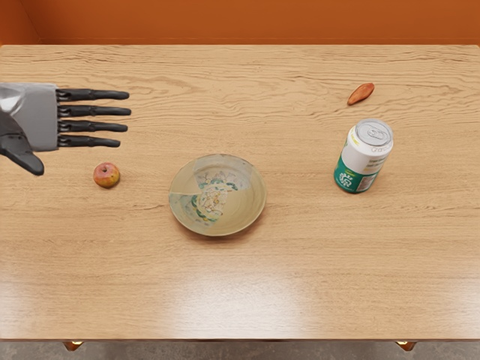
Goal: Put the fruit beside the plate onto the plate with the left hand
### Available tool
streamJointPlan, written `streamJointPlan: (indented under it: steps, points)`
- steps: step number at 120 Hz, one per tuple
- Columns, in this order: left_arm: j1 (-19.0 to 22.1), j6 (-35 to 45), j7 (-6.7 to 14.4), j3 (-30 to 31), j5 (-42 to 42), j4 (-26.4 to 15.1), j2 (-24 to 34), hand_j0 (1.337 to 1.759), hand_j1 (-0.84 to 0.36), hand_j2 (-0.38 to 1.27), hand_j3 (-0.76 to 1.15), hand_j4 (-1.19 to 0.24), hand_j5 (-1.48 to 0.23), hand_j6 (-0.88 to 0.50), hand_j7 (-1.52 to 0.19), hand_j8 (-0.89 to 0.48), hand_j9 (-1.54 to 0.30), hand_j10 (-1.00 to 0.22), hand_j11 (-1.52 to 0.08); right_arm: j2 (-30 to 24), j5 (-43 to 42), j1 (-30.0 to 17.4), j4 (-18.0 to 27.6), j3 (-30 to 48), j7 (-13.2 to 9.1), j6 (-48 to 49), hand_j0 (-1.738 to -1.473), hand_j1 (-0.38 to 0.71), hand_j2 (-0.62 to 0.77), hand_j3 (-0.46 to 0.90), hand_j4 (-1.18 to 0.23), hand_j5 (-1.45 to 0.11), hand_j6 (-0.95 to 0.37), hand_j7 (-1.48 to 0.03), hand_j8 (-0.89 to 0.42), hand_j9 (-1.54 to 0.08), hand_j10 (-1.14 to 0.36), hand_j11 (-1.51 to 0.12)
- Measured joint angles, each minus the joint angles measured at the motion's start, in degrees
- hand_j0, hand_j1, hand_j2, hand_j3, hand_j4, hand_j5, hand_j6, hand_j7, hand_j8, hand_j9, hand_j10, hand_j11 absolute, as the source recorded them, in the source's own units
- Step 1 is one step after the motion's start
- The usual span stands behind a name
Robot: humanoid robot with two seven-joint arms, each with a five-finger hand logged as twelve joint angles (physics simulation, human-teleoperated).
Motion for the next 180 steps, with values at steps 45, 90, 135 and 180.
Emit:
streamJointPlan:
  steps: [45,90,135,180]
  points:
    - [-1.41,0.00,0.43,-0.75,-0.82,-0.41,-1.02,1.658,0.32,0.00,0.00,-0.02,-0.03,-0.02,-0.03,-0.02,-0.03,-0.02,-0.03,0.00,-0.09,0.00,0.02,-0.06,0.00,0.67,-1.658,-0.35,0.00,0.00,0.00,0.00,0.00,0.00,0.00,0.00,0.00,0.00]
    - [-3.38,10.23,2.61,-3.85,30.89,-6.40,-6.76,1.658,0.33,0.00,0.00,-0.02,-0.02,-0.02,-0.02,-0.02,-0.02,-0.02,-0.02,0.00,-0.05,0.20,0.01,0.00,0.02,0.71,-1.658,-0.35,0.00,0.00,0.00,0.00,0.00,0.00,0.00,0.00,0.00,0.00]
    - [11.28,31.63,4.26,-2.59,68.12,-7.61,-15.96,1.658,0.33,0.00,0.00,-0.02,-0.02,-0.02,-0.02,-0.02,-0.02,-0.02,-0.02,0.00,0.00,0.82,0.01,0.04,0.08,0.72,-1.658,-0.35,0.00,0.00,0.00,0.00,0.00,0.00,0.00,0.00,0.00,0.00]
    - [15.51,44.77,4.31,1.86,81.95,-5.74,-21.31,1.658,0.33,0.01,0.00,-0.02,-0.02,-0.02,-0.02,-0.02,-0.02,-0.02,-0.02,0.00,0.03,1.21,0.00,0.09,0.15,0.72,-1.658,-0.35,0.00,0.00,0.00,0.00,0.00,0.00,0.00,0.00,0.00,0.00]
